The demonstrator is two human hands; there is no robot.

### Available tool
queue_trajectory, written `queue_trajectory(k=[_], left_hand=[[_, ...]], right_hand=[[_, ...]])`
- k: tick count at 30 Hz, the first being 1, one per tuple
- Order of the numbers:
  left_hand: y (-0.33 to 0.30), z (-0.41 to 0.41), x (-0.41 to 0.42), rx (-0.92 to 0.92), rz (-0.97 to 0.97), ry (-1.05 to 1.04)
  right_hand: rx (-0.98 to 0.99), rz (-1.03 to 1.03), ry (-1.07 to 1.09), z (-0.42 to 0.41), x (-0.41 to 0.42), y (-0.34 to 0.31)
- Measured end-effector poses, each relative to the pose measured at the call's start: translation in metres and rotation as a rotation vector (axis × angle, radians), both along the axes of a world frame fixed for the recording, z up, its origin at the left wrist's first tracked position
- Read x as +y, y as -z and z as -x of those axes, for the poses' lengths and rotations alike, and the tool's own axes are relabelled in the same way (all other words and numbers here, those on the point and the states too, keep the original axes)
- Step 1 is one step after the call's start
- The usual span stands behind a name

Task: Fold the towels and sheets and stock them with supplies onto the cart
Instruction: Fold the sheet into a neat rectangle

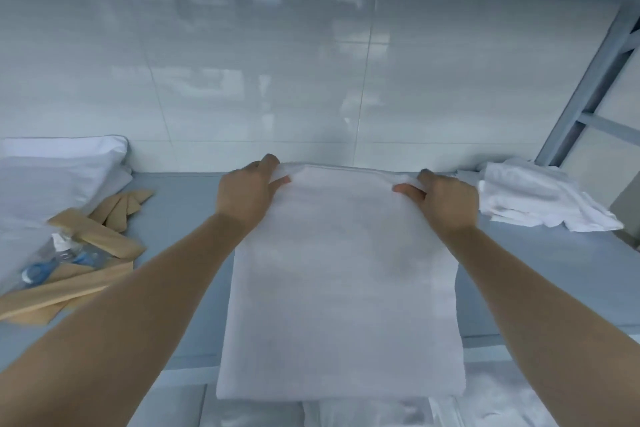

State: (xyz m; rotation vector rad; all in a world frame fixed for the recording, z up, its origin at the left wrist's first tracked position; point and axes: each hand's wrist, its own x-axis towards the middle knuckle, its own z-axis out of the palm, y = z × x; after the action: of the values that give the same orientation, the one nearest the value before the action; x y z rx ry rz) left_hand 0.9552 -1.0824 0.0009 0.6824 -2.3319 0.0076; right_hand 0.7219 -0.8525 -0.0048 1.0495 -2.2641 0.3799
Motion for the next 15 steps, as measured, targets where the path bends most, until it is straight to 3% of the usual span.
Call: queue_trajectory(k=[4, 7, 11, 15], left_hand=[[0.087, 0.058, -0.054, -0.165, -0.181, -0.155], [0.16, 0.068, -0.069, -0.261, -0.408, -0.163], [0.189, 0.062, -0.08, -0.153, -0.466, -0.109], [0.186, 0.061, -0.079, -0.176, -0.412, -0.047]], right_hand=[[-0.092, -0.292, 0.098, 0.051, -0.062, 0.085], [-0.235, -0.462, 0.055, 0.06, -0.088, 0.16], [-0.45, -0.314, -0.049, 0.073, -0.088, 0.186], [-0.513, -0.367, -0.143, 0.079, -0.079, 0.176]])
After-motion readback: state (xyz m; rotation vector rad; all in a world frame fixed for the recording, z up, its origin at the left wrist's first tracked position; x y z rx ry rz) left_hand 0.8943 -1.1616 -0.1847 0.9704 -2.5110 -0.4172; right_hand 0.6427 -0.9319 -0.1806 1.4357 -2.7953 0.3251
